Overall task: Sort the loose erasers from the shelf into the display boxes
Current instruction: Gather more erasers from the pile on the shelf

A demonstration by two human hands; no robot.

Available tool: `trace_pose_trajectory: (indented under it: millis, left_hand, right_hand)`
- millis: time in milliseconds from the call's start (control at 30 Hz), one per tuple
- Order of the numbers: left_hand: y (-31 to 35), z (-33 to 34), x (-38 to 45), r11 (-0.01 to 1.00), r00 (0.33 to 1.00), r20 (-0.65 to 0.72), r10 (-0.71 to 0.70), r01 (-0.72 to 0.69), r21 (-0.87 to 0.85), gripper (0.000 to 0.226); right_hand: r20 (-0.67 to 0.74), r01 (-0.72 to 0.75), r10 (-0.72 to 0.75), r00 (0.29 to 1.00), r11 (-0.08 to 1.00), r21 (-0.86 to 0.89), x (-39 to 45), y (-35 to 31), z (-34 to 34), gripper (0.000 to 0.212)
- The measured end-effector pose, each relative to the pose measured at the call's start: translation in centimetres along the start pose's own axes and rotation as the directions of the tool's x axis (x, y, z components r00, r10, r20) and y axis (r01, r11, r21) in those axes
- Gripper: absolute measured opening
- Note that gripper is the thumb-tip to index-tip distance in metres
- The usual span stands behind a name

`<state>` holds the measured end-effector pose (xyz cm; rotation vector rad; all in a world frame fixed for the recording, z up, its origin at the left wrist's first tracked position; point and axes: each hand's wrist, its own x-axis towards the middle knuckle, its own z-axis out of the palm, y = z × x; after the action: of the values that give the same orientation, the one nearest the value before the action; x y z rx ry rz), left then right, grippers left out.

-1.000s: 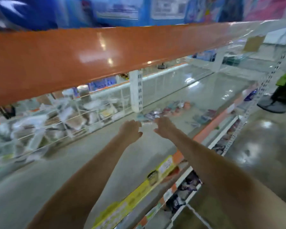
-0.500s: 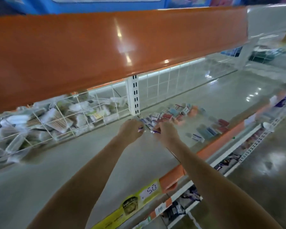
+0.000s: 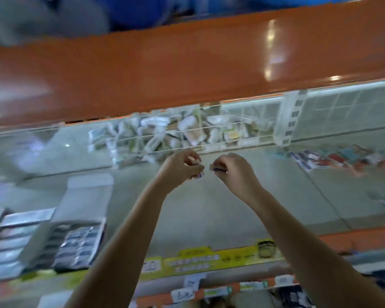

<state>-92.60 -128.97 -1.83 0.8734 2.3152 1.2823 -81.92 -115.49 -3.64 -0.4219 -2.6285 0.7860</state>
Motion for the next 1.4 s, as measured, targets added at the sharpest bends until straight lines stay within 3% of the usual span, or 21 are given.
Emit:
trace_pose_trajectory:
  millis: [233,500,633,767,1033,1200,1400]
  left_hand:
    - [-5.6,-10.8,-7.7,0.975,0.987,-0.1,-0.123,0.101,-0.2,0.016]
    - [-11.5,-18.9,-13.2,0.979,0.977,-0.139,-0.161,0.14,-0.15,0.012]
    - [-13.5,-20.8,-15.0,0.972,0.981,-0.066,-0.183,0.171,-0.159,0.007]
    - [-15.7,-22.8,-15.8,0.974,0.976,0.012,-0.216,0.216,-0.069,0.022]
    - [-17.9,-24.7,-16.4,0.99,0.986,-0.103,-0.128,0.133,0.044,0.02]
    - [-18.1,-25.3,-16.6,0.994,0.994,-0.084,-0.065,0.072,0.077,0.023]
    - [-18.4,-25.7,-16.7,0.989,0.994,-0.095,-0.045,0.058,0.136,0.022]
  right_hand:
    - [0.064,0.146,-0.149,0.987,0.988,0.058,-0.4,-11.9,6.2,0.017]
    - [0.136,0.249,-0.251,0.958,0.968,0.029,-2.1,-20.2,12.3,0.022]
    - [0.182,0.252,-0.249,0.951,0.968,0.007,-2.9,-22.1,14.8,0.019]
    - [0.246,0.268,-0.249,0.937,0.962,-0.046,-3.6,-23.3,16.8,0.022]
    - [0.278,0.329,-0.278,0.919,0.931,-0.159,-3.9,-25.2,19.0,0.027]
    - [0.262,0.369,-0.309,0.914,0.903,-0.22,-3.9,-25.8,20.5,0.022]
    - [0.245,0.323,-0.285,0.927,0.937,-0.134,-3.9,-25.4,20.5,0.022]
